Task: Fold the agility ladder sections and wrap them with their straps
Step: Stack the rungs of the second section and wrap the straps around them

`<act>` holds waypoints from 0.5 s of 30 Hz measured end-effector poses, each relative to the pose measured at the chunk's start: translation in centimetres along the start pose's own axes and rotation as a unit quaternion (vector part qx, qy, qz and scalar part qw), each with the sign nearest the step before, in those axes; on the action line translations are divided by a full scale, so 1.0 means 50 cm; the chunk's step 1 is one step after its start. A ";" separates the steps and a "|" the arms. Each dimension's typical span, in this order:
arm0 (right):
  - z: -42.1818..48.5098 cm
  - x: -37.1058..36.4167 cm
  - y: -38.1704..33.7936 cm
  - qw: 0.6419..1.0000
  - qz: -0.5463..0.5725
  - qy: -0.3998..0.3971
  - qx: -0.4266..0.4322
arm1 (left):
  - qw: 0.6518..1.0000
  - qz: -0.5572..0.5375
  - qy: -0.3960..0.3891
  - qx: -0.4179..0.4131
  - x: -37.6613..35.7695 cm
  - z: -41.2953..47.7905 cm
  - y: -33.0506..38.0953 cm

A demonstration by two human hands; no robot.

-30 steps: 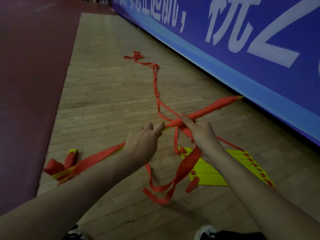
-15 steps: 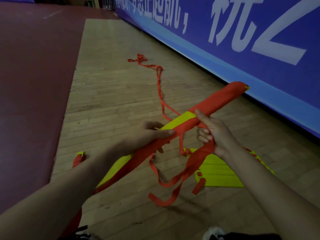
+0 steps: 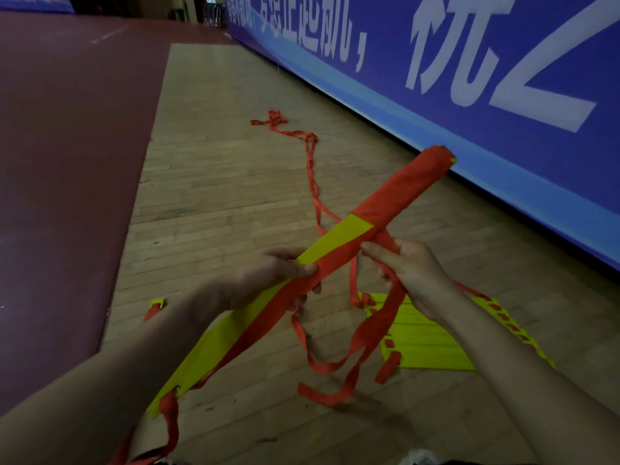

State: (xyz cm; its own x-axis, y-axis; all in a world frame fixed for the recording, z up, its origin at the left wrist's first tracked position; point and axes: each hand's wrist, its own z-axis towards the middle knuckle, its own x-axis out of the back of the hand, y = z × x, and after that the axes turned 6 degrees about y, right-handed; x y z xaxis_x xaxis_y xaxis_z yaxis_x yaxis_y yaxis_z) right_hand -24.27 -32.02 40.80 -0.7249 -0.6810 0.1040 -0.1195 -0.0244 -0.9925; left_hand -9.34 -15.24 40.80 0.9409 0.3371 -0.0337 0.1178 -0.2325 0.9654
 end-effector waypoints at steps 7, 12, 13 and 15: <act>0.002 0.003 0.015 0.993 -0.095 0.022 0.067 | 0.998 0.051 0.047 -0.007 -0.005 0.011 -0.005; 0.003 0.011 0.026 0.978 -0.189 0.032 0.085 | 0.995 0.076 0.067 -0.017 -0.011 0.021 -0.015; 0.001 0.012 0.024 0.979 -0.185 0.031 0.079 | 0.994 0.078 0.078 -0.020 -0.012 0.022 -0.015; -0.002 0.013 0.018 0.982 -0.170 0.035 0.070 | 0.989 0.084 0.115 -0.031 -0.016 0.027 -0.015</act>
State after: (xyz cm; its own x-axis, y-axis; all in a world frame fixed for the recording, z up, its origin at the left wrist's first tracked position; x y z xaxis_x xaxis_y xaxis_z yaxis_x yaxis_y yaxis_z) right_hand -24.93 -32.39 39.98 -0.7054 -0.5635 0.4299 -0.2717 -0.3452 -0.8983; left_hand -9.75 -16.56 39.77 0.8479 0.4984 0.1806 -0.0597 -0.2488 0.9667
